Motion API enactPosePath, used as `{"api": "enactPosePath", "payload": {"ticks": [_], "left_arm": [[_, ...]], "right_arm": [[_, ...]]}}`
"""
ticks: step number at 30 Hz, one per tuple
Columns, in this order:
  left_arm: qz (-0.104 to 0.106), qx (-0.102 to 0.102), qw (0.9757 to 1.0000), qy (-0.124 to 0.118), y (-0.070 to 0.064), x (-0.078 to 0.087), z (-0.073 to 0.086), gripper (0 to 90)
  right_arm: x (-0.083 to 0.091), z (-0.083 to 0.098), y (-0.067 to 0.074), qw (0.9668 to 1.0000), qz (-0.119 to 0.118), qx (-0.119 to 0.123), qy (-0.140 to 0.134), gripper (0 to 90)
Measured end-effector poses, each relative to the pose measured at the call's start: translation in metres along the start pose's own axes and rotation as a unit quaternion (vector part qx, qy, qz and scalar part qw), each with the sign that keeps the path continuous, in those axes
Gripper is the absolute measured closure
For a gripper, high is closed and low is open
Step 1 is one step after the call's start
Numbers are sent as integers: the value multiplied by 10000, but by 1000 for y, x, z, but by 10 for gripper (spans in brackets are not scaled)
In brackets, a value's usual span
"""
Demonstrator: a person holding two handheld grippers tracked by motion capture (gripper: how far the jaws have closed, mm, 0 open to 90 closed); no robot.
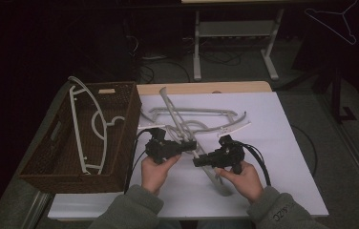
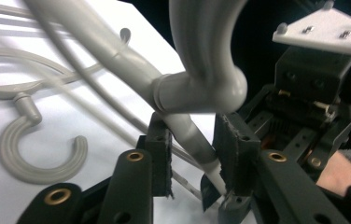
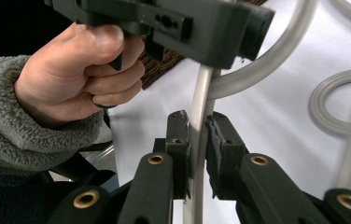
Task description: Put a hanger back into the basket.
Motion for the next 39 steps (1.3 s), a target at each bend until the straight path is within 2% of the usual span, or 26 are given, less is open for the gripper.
{"api": "enactPosePath", "payload": {"ticks": [3, 6, 11, 13, 15, 16, 18, 22, 25, 28, 31, 37, 39], "left_arm": [[-5, 65, 10000, -51, -1, 0, -1, 702], [10, 98, 9999, -72, -1, 0, -2, 709], [37, 170, 9997, -145, -2, 3, -5, 726], [1, 132, 9998, -161, -2, 5, -6, 726], [-9, 138, 9997, -184, -1, 6, -7, 725], [-8, 152, 9997, -191, -1, 6, -7, 724], [-13, 98, 9997, -215, -2, 7, -7, 721], [-60, -7, 9998, -192, -2, 9, -7, 687], [-102, 14, 9999, -137, 1, 10, -4, 635], [-142, 83, 9997, -203, 4, 11, -4, 644], [-113, 172, 9993, -297, 4, 12, -5, 673], [-33, 299, 9990, -339, 2, 11, -7, 715], [9, 374, 9987, -358, 2, 10, -8, 724]], "right_arm": [[-1, 1, 1, 10000, -35, -69, -39, 784], [0, 0, 1, 10000, -40, -26, -55, 777], [-3, 3, 1, 9998, 113, 115, 88, 703], [-3, 4, 2, 9997, 137, 177, 117, 722], [-2, 4, 5, 9997, 116, 198, 52, 790], [-1, 3, 6, 9997, 121, 224, 20, 797], [-1, 2, 6, 9999, 88, 144, 10, 808], [1, 2, 2, 9995, -107, -242, -160, 813], [1, 0, -1, 9988, -111, -400, -252, 813], [0, 2, -1, 9984, -171, -493, -197, 813], [-2, 2, -2, 9972, -325, -595, -314, 814], [-7, 3, 0, 9972, -407, -575, -254, 810], [-6, 2, 0, 9978, -361, -497, -246, 805]]}}
Point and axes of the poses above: each handheld gripper's, and its own axes: x roughly backward along the jaws, z roughly out of its underside, y roughly to its left, the point moved 5 cm from there along -x, roughly forward along the jaws, and after that the axes turned 12 degrees about -y, right-handed, at the moved point
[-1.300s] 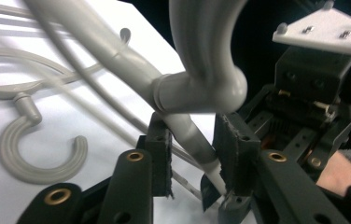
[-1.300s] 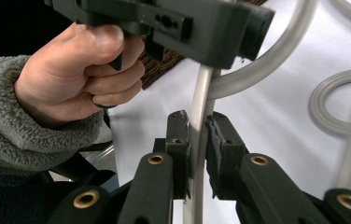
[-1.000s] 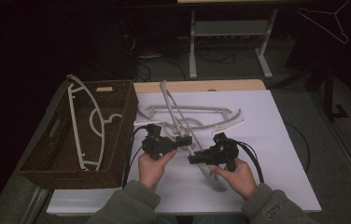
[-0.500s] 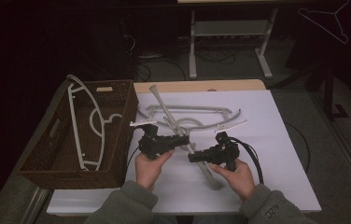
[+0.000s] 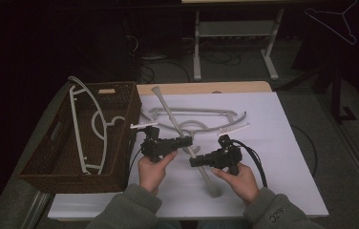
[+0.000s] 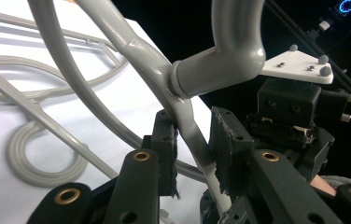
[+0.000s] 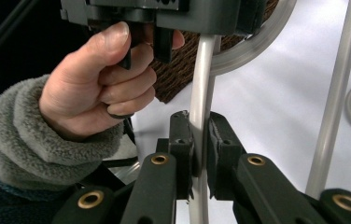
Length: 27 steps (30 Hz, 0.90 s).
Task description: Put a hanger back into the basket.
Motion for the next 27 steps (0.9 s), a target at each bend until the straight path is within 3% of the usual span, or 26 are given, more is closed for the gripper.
{"api": "enactPosePath", "payload": {"ticks": [2, 5, 7, 12, 18, 21, 22, 27], "left_arm": [[15, 87, 10000, 0, -1, 0, -1, 738], [65, 260, 9996, -58, -3, 0, -4, 759], [110, 322, 9994, -99, -4, 2, -7, 775], [149, 323, 9992, -186, -6, 5, -13, 797], [213, 354, 9989, -230, -8, 4, -15, 809], [236, 295, 9991, -203, -9, 4, -15, 807], [245, 264, 9992, -193, -9, 4, -15, 805], [63, -59, 9999, -127, -7, 11, -15, 737]], "right_arm": [[0, -1, 2, 9999, 53, 95, -1, 793], [2, -3, 5, 9997, 199, 153, 20, 673], [5, -5, 6, 9994, 249, 241, -32, 647], [14, -9, 8, 9980, 376, 503, -116, 593], [8, -6, 13, 9958, 468, 774, 136, 631], [0, -4, 17, 9938, 407, 991, 306, 802], [-2, -4, 18, 9922, 477, 1104, 318, 807], [1, -5, 16, 9961, 256, 832, 155, 815]]}}
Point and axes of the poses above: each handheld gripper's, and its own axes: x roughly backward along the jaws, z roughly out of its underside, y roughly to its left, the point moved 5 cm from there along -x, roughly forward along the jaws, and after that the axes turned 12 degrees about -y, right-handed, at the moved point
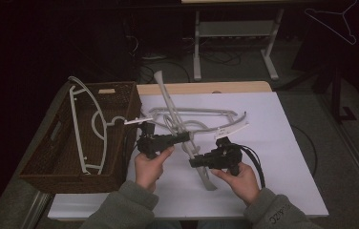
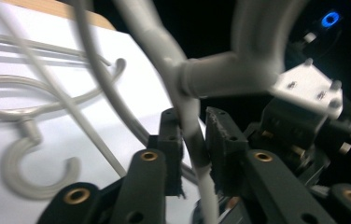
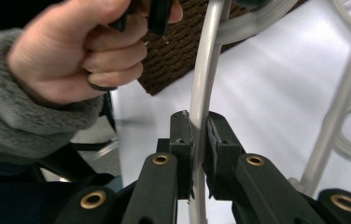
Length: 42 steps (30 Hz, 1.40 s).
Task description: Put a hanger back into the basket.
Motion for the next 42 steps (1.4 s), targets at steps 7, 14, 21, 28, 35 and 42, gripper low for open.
{"api": "enactPosePath", "payload": {"ticks": [7, 14, 21, 28, 35, 42], "left_arm": [[-305, -127, 9992, 219, 8, 6, 16, 549], [-168, 153, 9984, 511, 10, 4, 24, 527], [0, 513, 9968, 609, 10, 0, 31, 577], [115, 467, 9973, 559, 0, -5, 30, 762], [-13, 91, 9980, 618, -13, -9, 21, 792], [-383, -327, 9973, 538, -17, -2, 4, 820]], "right_arm": [[2, 2, -8, 9988, -129, -455, -131, 816], [3, 1, -11, 9978, -133, -625, -183, 815], [-2, 2, -9, 9979, -251, -571, -191, 815], [-1, 2, -10, 9977, -161, -624, -228, 806], [2, -2, -6, 9975, -182, -588, -360, 802], [11, -7, -2, 9972, -119, -509, -533, 676]]}}
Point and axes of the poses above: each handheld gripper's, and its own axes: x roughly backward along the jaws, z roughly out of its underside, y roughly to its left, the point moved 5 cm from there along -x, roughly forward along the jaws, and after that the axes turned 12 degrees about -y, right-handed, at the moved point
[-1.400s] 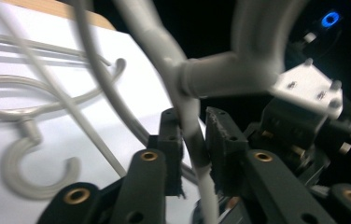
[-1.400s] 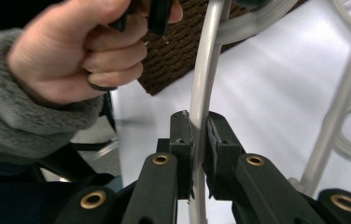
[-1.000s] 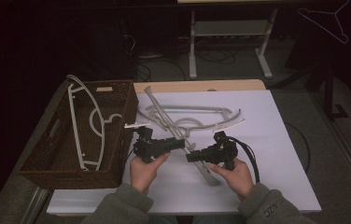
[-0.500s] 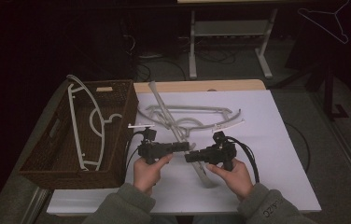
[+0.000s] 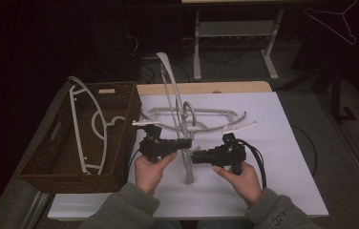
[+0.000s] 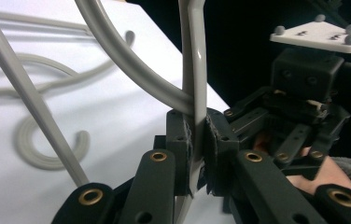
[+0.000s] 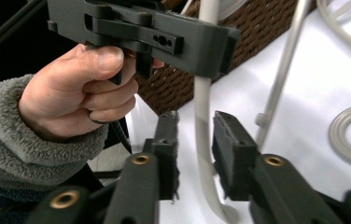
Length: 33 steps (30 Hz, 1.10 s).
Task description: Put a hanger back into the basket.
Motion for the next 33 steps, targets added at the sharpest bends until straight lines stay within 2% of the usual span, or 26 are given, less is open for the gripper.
{"api": "enactPosePath", "payload": {"ticks": [1, 7, 9, 14, 20, 26, 30, 33], "left_arm": [[-18, 30, 10000, -3, 1, 2, -2, 819], [-228, -174, 9996, 4, 0, 17, -16, 820], [-314, -313, 9990, 15, 0, 22, -22, 820], [-440, -468, 9979, 23, -2, 34, -36, 820], [-446, -404, 9982, -27, 2, 43, -47, 821], [-449, -339, 9984, 9, 6, 50, -51, 820], [-462, -287, 9985, -16, 8, 57, -57, 820], [-487, -336, 9982, -19, 8, 61, -61, 820]], "right_arm": [[2, -2, 0, 10000, -10, 33, -59, 653], [14, -4, 2, 9999, 122, 100, -36, 561], [19, -5, 0, 9996, 192, 190, -62, 541], [33, -7, -5, 9983, 484, 330, -66, 499], [50, -6, -13, 9957, 832, 407, 0, 443], [68, -2, -26, 9906, 1254, 548, 50, 404], [80, -2, -34, 9884, 1431, 518, 3, 389], [87, -2, -38, 9863, 1564, 524, -5, 378]]}}
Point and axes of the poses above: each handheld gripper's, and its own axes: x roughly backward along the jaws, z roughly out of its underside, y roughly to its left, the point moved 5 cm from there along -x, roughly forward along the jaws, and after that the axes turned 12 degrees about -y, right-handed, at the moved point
